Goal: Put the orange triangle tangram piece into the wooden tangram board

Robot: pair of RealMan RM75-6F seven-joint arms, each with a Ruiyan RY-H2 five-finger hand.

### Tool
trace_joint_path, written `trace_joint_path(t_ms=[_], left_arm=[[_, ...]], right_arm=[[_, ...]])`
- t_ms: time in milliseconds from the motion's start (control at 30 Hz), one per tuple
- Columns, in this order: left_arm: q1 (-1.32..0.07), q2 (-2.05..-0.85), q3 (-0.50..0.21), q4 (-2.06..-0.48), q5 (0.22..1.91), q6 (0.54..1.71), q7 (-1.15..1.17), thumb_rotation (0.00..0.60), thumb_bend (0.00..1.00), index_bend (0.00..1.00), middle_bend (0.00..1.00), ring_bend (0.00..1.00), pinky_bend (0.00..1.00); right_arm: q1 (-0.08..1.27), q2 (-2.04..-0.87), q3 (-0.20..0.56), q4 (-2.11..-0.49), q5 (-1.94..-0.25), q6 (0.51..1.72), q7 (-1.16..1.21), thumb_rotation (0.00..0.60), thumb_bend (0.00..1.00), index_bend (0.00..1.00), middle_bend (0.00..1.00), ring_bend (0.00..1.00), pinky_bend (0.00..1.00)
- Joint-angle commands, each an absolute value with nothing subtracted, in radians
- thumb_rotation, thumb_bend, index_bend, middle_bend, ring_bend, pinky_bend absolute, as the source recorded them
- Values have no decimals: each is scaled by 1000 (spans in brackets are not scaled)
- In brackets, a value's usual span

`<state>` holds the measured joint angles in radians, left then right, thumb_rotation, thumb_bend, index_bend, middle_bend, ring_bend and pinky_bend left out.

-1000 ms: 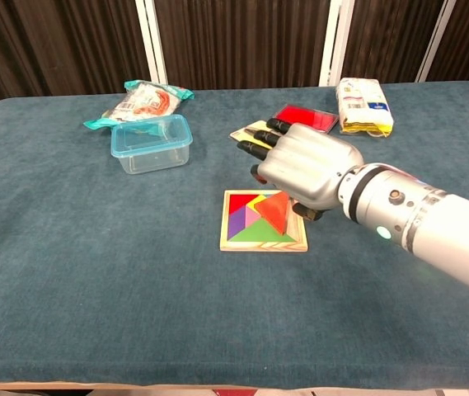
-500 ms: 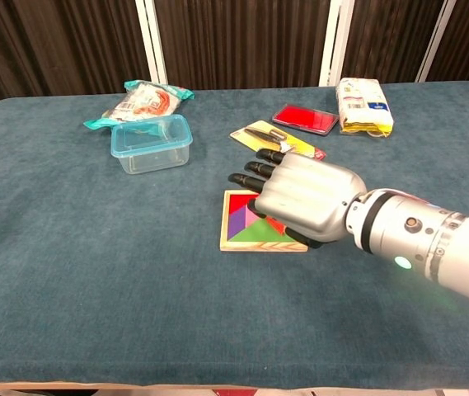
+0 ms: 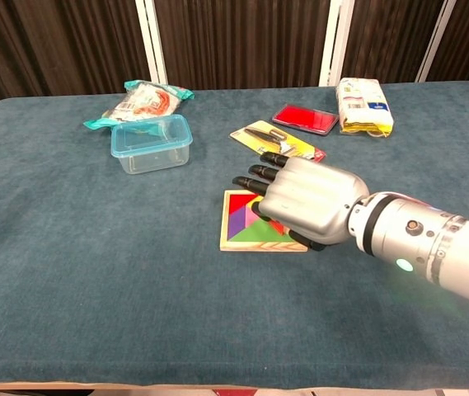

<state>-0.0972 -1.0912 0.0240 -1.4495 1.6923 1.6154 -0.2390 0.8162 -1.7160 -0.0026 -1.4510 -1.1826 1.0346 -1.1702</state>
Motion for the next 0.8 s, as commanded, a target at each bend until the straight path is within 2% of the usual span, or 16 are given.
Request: trace_joint_path(t_ms=[33, 433, 600, 800], left_arm=[[-97, -1093, 24, -1449, 1692, 1615, -237, 600, 460, 0, 8, 21, 97], [-99, -1095, 23, -1453, 1691, 1612, -227, 600, 461, 0, 8, 21, 97], [-99, -1095, 24, -1455, 1693, 1611, -222, 600, 460, 0, 8, 21, 97], [-100, -1094, 25, -1455, 1692, 1608, -220, 600, 461, 0, 8, 21, 97]], right_arm=[[813, -1707, -5, -1454, -1178, 1033, -1171, 600, 593, 475, 9, 0, 0], [787, -1657, -13, -1483, -1212, 1060, -1111, 600, 592, 465, 9, 0, 0], [787, -1659, 31, -1455, -1213, 1076, -1068, 600, 593, 424, 11, 0, 0], [825, -1689, 90, -1408, -1122, 1020, -1098, 600, 593, 403, 12, 0, 0]])
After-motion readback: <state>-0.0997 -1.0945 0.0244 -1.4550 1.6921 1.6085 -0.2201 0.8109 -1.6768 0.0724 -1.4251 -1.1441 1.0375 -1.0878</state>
